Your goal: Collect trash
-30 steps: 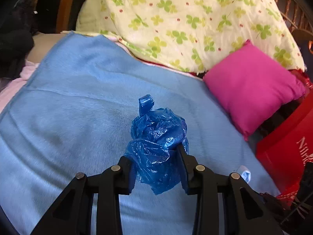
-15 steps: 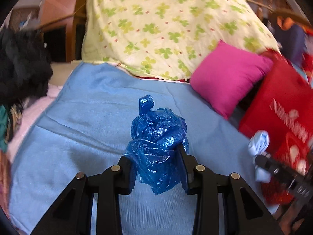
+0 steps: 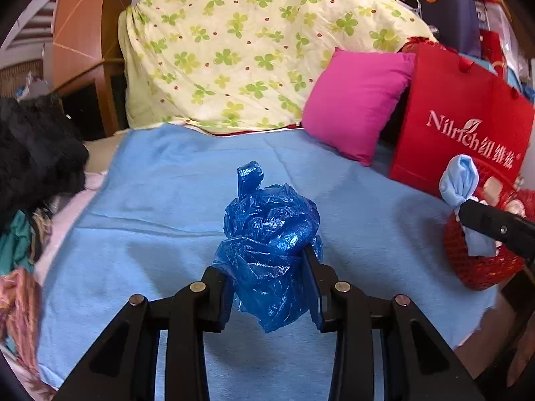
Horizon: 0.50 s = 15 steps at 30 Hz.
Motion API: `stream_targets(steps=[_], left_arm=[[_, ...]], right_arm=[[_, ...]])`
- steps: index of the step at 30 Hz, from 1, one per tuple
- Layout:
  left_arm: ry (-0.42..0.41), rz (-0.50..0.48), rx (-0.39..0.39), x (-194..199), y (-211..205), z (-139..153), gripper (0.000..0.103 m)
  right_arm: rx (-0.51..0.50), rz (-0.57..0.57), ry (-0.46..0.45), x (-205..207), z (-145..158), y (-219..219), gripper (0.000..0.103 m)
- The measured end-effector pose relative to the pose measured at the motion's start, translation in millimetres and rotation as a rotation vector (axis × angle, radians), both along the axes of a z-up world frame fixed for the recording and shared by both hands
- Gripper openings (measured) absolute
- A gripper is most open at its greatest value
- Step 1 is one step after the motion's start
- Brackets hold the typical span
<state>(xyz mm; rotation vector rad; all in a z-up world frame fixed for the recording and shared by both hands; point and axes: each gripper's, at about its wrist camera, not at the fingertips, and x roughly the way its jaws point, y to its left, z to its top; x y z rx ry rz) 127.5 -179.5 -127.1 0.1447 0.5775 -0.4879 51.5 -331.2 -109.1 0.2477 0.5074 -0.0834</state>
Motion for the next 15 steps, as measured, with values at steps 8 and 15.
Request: stream_targets(steps=[8, 15], left_arm=[[0.0, 0.04, 0.035, 3.5, -1.9, -2.9, 0.038], [-0.02, 0.046, 0.055, -1.4, -6.4, -1.8, 0.038]], right_arm=[[-0.01, 0.002, 0.025, 7.5, -4.5, 3.5, 0.028], [-0.019, 0.009, 0.005, 2.9, -2.2, 5.0, 0.028]])
